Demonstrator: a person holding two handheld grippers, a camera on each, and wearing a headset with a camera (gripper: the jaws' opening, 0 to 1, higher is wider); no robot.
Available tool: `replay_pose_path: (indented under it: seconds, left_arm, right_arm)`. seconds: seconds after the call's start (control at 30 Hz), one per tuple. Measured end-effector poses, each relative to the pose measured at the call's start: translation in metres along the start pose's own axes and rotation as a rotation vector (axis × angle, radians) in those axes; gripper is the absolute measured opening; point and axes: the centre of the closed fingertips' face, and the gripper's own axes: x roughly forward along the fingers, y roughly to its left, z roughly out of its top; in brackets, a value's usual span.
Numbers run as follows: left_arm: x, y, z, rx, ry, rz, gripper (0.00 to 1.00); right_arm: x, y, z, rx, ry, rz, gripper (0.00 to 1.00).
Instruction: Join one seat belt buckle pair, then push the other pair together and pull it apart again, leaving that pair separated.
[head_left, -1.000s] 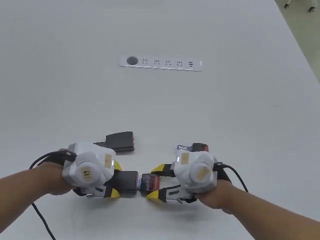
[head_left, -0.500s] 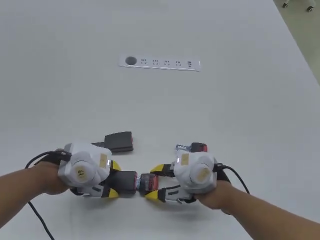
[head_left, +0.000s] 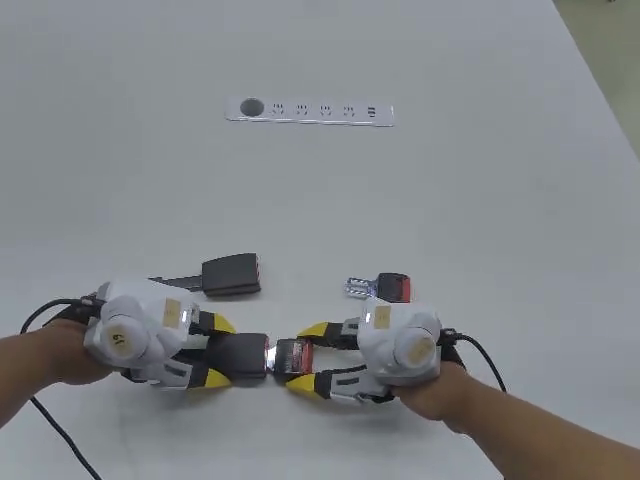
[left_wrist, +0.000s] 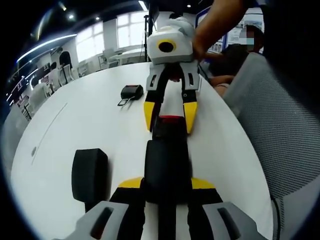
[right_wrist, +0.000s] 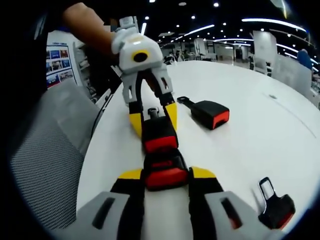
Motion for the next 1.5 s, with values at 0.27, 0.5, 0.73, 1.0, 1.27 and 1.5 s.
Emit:
replay_pose_path:
  seconds: [0.27,0.5,0.73,1.0,1.27,1.5]
  left_arm:
    - [-0.0012,-0.0006,-0.0002,0.001,-0.007,-0.014,0.33]
    - [-0.0016,-0.0003,-0.0006,0.002,-0.011,-0.014,0.33]
    - [-0.0019,-0.0005,-0.0015,0.003,-0.015,-0.016,0.33]
    - [-0.0019,-0.0011,-0.0021,-0.004,-0.022,-0.01,0.33]
    - [-0.0017,-0.0015,-0.0019,-0.007,-0.019,-0.008,0.33]
    - [0.0006,-0.0022,-0.0003,-0.002,0.029,-0.007,0.34]
  right_arm:
    - [0.0003,0.0,-0.001,-0.058,0.012,-0.01,0.33]
    - [0.0005,-0.001,-0.0008,-0.047,0.005,-0.012,0.33]
    - [0.0006,-0.0011,-0.0006,-0.027,-0.002,-0.002,0.33]
    - [0.0005,-0.0006,-0.0004,-0.036,-0.009,-0.005,0.33]
    - [0.0008,-0.0003,-0.0008,-0.043,-0.002,-0.009,0.33]
    - [0.0013,0.002,-0.001,-0.035,0.018,-0.02,0.34]
